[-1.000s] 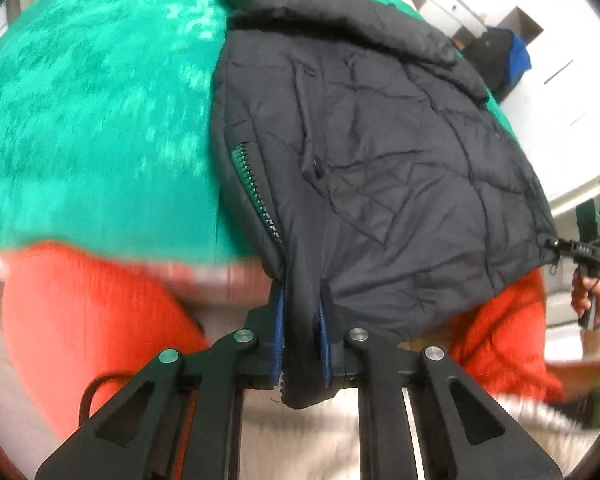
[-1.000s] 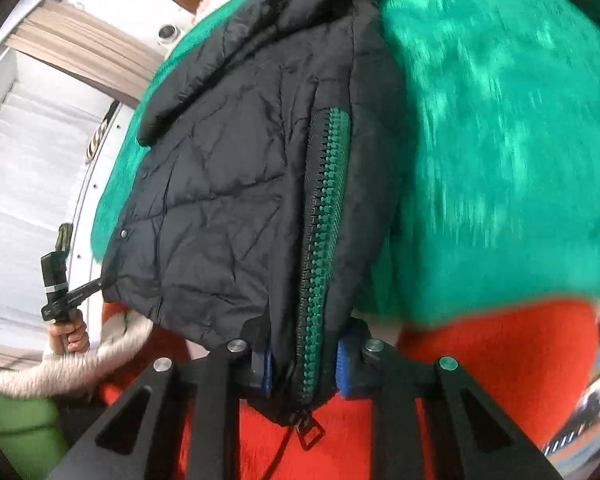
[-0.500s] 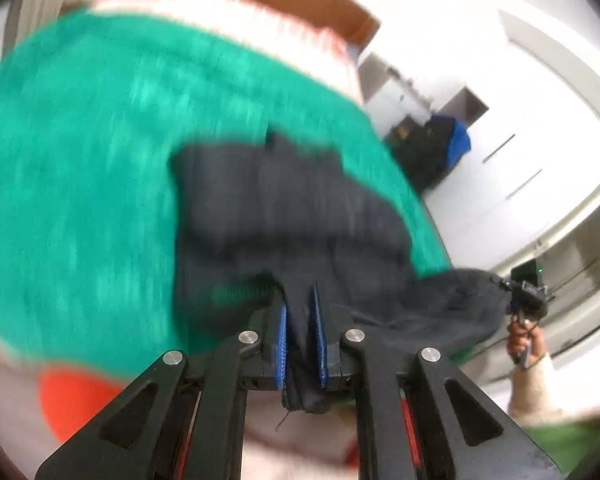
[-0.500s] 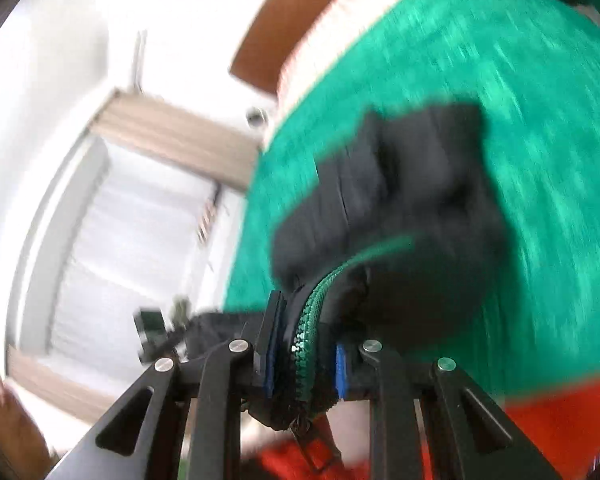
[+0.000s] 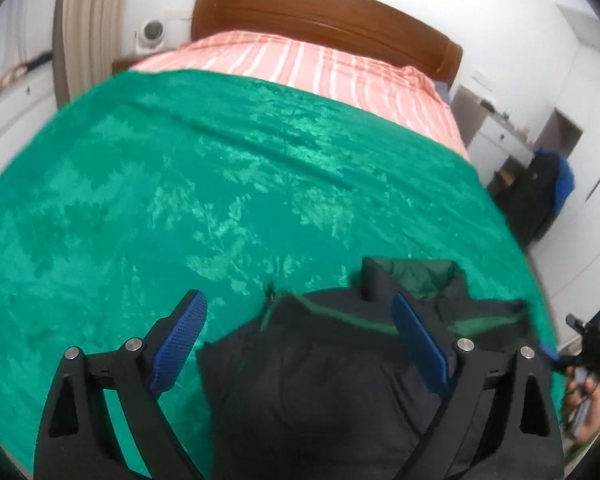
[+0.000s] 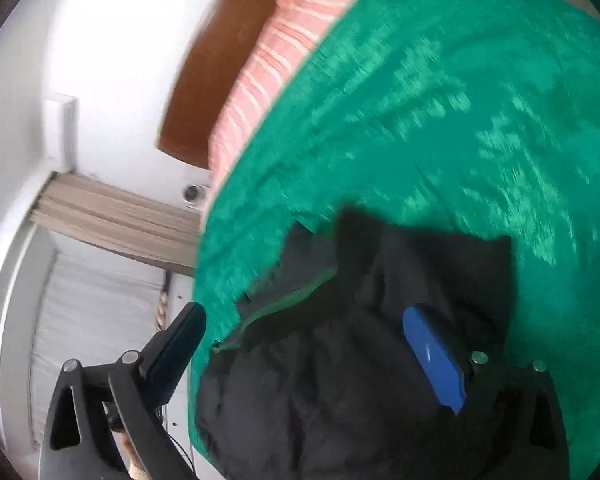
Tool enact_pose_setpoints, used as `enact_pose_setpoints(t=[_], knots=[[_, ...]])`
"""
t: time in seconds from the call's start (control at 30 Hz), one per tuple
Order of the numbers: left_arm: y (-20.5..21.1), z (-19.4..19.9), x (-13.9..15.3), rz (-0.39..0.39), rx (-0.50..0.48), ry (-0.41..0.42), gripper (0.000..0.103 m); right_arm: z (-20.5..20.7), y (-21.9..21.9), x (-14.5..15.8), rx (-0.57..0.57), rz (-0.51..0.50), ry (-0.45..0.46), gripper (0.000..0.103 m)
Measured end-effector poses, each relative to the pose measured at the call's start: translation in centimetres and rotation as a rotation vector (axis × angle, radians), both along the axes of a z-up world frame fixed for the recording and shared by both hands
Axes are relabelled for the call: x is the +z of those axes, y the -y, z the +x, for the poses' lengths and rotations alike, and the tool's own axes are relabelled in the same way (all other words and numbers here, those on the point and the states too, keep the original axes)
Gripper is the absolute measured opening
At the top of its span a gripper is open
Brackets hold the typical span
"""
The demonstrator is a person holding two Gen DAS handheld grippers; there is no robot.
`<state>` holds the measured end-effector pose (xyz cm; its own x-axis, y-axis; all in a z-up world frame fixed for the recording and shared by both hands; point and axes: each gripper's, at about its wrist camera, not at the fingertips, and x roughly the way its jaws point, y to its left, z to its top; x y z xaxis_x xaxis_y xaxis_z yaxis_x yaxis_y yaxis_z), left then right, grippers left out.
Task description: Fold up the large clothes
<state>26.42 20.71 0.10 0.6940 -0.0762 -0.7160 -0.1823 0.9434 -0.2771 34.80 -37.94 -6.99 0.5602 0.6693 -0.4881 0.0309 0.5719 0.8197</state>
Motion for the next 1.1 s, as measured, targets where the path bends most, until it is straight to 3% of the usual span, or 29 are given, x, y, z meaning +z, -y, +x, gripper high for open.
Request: enact_pose_setpoints(t=[0.07, 0.13, 0.2, 0.23, 0.27, 0.3, 0.37, 0.4, 0.43, 0.47, 0.53, 0.63, 0.7, 0.77, 0.87, 1.1], knots=[[-0.4, -0.1, -1.6, 0.013, -0.018, -0.002, 0.096, -0.5, 0.0, 1.5, 0.035, -0.092, 0.052, 0.101], [-0.3, 0.1, -3.5, 0.042, -0.036, -0.053, 0.096, -0.5, -1.1, 3.0, 0.076, -0.325, 0.079, 0.102], [-0.1, 0.8, -6.2, 0.036, -0.06, -0.148, 0.095, 0.2, -2.9, 2.8, 0.144, -0.517, 0.074, 0.102], [0.2, 1.4, -7.8, 0.016, -0.074, -0.199, 0.095, 0.7, -3.9, 2.3, 0.177, -0.56, 0.063, 0.102], [0.7, 2.0, -9.4, -0.009, -0.092, -0.254, 0.088, 1.1, -4.8, 1.6, 0.207, -0.585, 0.047, 0.101], [1.1, 2.2, -10.5, -0.023, -0.102, -0.285, 0.077, 1.6, -5.8, 0.3, 0.235, -0.601, 0.022, 0.095], [2.1, 2.1, -10.9, 0.034, -0.066, -0.285, 0.04, 2.0, -7.8, -1.8, 0.265, -0.706, -0.021, 0.057], [2.4, 1.9, -10.5, 0.059, -0.054, -0.27, 0.033, 2.1, -8.2, -1.9, 0.25, -0.763, -0.014, 0.03], [2.2, 1.3, -9.3, 0.055, -0.038, -0.23, 0.023, 1.9, -8.6, -1.6, 0.224, -0.797, 0.007, 0.021], [1.8, 0.8, -8.5, 0.037, -0.025, -0.198, 0.019, 1.0, -8.7, -0.3, 0.168, -0.822, 0.058, 0.019], [0.9, -0.2, -6.6, 0.016, 0.0, -0.107, 0.019, 0.3, -8.4, 1.7, 0.103, -0.807, 0.128, 0.018], [1.5, 0.1, -6.3, 0.078, 0.017, -0.054, 0.019, 0.9, -8.5, 3.1, 0.037, -0.801, 0.191, 0.018], [1.6, 1.5, -8.5, 0.117, 0.037, -0.084, 0.021, 1.9, -9.0, 1.4, 0.029, -0.82, 0.154, 0.018], [1.2, 2.8, -12.1, 0.1, 0.057, -0.138, 0.035, 3.4, -9.4, -2.8, 0.042, -0.85, 0.095, 0.02], [0.5, 2.1, -14.5, 0.054, 0.053, -0.053, 0.045, 2.5, -8.3, -6.4, 0.004, -0.804, 0.126, 0.027], [0.1, 1.6, -16.1, -0.012, 0.048, 0.018, 0.047, 2.6, -6.6, -8.7, -0.049, -0.681, 0.17, 0.032]])
